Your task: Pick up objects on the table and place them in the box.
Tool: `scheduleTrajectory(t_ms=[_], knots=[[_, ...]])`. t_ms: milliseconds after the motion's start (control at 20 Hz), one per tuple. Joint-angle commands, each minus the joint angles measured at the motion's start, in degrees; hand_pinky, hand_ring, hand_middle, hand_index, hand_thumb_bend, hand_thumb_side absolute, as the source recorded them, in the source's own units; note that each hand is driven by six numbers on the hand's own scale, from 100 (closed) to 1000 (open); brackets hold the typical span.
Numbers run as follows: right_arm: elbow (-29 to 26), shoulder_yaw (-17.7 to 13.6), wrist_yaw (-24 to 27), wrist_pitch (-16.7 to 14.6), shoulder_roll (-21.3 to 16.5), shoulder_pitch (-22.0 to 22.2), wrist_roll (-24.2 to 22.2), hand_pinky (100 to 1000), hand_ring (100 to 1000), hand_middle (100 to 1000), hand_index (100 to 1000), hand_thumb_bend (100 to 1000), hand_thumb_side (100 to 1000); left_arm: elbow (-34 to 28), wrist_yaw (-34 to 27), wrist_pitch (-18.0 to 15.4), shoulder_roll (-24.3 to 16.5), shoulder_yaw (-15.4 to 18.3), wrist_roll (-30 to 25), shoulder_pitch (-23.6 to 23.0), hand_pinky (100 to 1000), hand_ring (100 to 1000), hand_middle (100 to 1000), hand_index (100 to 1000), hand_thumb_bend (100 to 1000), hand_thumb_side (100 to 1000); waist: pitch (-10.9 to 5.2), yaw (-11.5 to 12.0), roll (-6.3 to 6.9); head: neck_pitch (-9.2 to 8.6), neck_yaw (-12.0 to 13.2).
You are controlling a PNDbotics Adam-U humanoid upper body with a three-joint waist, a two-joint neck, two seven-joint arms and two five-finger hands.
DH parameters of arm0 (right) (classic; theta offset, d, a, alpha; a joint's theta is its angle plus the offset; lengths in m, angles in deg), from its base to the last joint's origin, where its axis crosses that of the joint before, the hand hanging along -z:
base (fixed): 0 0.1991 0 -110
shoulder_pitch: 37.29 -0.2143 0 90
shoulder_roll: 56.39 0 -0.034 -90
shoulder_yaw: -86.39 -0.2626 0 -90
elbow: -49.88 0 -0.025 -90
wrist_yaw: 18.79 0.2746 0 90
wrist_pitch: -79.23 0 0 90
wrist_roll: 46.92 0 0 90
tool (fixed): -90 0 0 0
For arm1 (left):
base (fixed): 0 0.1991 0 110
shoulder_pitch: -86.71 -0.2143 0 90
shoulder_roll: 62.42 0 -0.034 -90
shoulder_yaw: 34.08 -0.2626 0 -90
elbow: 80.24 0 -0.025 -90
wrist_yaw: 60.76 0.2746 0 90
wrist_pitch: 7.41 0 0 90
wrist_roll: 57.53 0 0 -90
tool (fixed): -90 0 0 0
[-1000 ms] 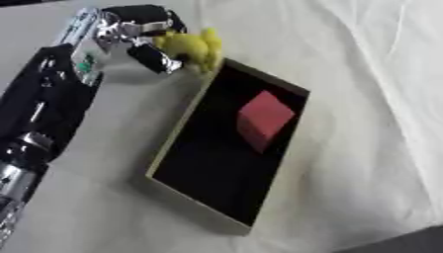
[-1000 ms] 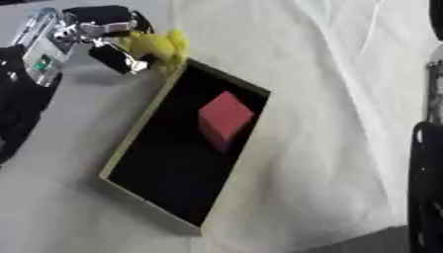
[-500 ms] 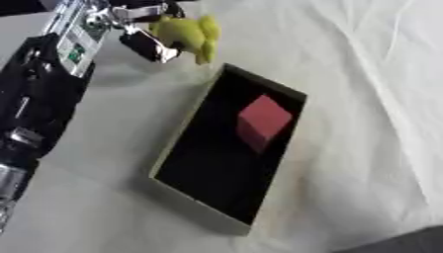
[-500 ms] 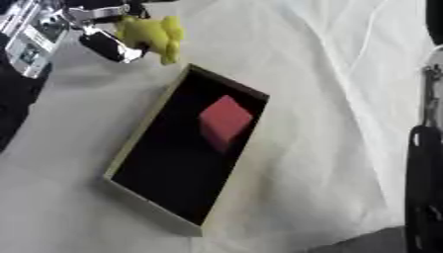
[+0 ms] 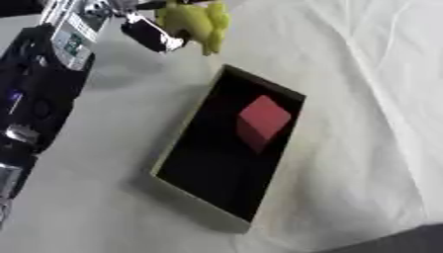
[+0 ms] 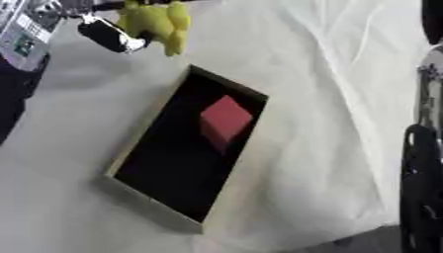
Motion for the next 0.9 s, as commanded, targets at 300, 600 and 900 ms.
scheduleTrajectory(t_ms=[300, 600, 900], knots=[[-1.54, -0.01, -0.15, 0.14, -0.26, 0.02, 0.26, 836, 769, 534, 724, 100, 899, -15.58, -6.15, 2.22, -2.90, -6.73, 0.93, -1.83, 497, 567, 605, 734, 100, 304, -2.68, 0.93, -0.23, 1.27, -0.97], [-1.64, -0.02, -0.44, 0.25, -0.56, 1.01, 0.40, 836, 769, 535, 724, 100, 897, -24.61, -8.05, 7.27, -4.45, -11.48, 4.37, -5.89, 486, 566, 595, 726, 100, 302, -3.97, 2.17, -0.12, 2.26, -2.08], [-1.68, 0.08, -0.58, 0.24, -0.56, 1.28, 0.37, 836, 769, 535, 724, 100, 897, -28.61, -6.14, 8.70, -4.68, -13.35, 4.37, -7.80, 491, 569, 596, 726, 100, 297, -4.35, 2.82, -0.25, 2.65, -1.96]])
